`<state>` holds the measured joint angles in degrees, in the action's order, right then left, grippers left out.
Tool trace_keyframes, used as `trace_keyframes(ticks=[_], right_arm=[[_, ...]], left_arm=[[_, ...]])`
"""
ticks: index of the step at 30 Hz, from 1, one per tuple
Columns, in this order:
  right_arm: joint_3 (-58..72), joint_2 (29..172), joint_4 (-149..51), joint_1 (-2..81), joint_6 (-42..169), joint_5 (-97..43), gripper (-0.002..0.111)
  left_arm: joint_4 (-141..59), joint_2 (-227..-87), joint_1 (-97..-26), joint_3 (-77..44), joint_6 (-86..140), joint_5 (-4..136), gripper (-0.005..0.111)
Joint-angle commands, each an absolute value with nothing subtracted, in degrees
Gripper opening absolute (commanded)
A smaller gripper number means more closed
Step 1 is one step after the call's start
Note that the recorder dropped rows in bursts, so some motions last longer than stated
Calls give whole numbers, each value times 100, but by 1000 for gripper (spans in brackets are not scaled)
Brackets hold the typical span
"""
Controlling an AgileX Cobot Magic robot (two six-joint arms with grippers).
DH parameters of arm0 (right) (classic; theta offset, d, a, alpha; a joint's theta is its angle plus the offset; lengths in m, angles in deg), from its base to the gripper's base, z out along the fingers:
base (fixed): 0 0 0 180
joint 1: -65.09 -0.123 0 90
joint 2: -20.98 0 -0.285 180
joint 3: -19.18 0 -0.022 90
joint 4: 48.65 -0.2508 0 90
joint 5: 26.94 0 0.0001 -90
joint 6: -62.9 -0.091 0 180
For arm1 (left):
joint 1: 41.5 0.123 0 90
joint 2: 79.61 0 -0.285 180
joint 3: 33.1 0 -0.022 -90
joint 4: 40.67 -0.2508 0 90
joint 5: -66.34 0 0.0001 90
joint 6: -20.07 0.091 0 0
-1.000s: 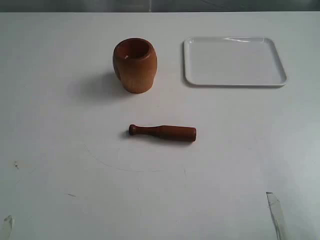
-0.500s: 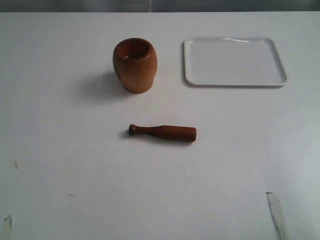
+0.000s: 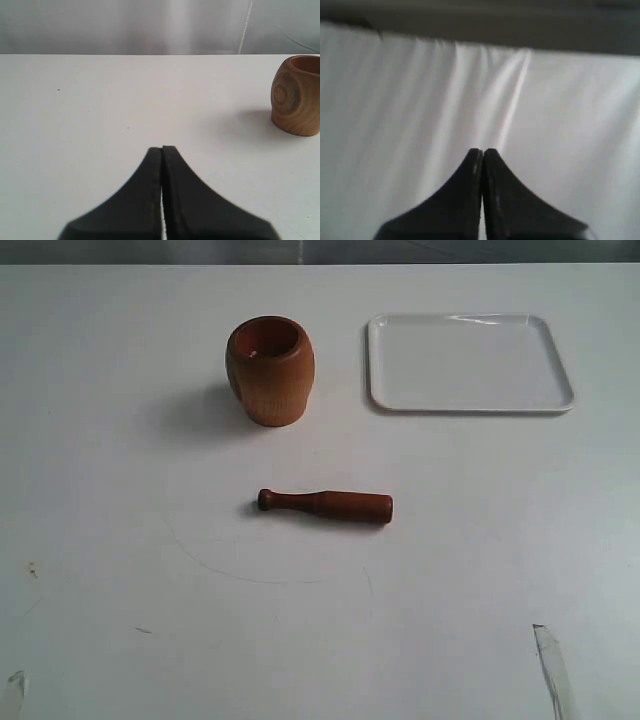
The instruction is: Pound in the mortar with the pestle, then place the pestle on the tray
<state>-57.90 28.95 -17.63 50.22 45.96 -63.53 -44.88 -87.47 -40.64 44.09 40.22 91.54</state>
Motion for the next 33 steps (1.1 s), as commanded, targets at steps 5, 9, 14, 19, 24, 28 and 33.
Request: trace_keyframes(ticks=[5,9,14,19,24,28,33], right_arm=[[-5709,3061,-1492,5027,4094,-8057,0],[-5078,3958,-2350,5027,5212,-6377,0],[-3508,5818,-4913,5027,6961,-2900,0],[-1608,8518,-4941,5016,8203,648,0],[-1131,9815,-5919,4322,11677,1748,0],[-1131,10135,-6140,3454,12115,821,0],[-444,11628,-6187,2193,12116,1308,0]], left_arm=[[-4446,-8740,-4108,4412,3975,9137,0],[-4446,-8740,-4108,4412,3975,9137,0],[-4446,-8740,-4108,4412,3975,9137,0],[-4446,-8740,-4108,4412,3975,9137,0],[-4446,-8740,-4108,4412,3975,9137,0],[-4446,-8740,-4108,4412,3975,9137,0],[-4446,-8740,-4108,4412,3975,9137,0]])
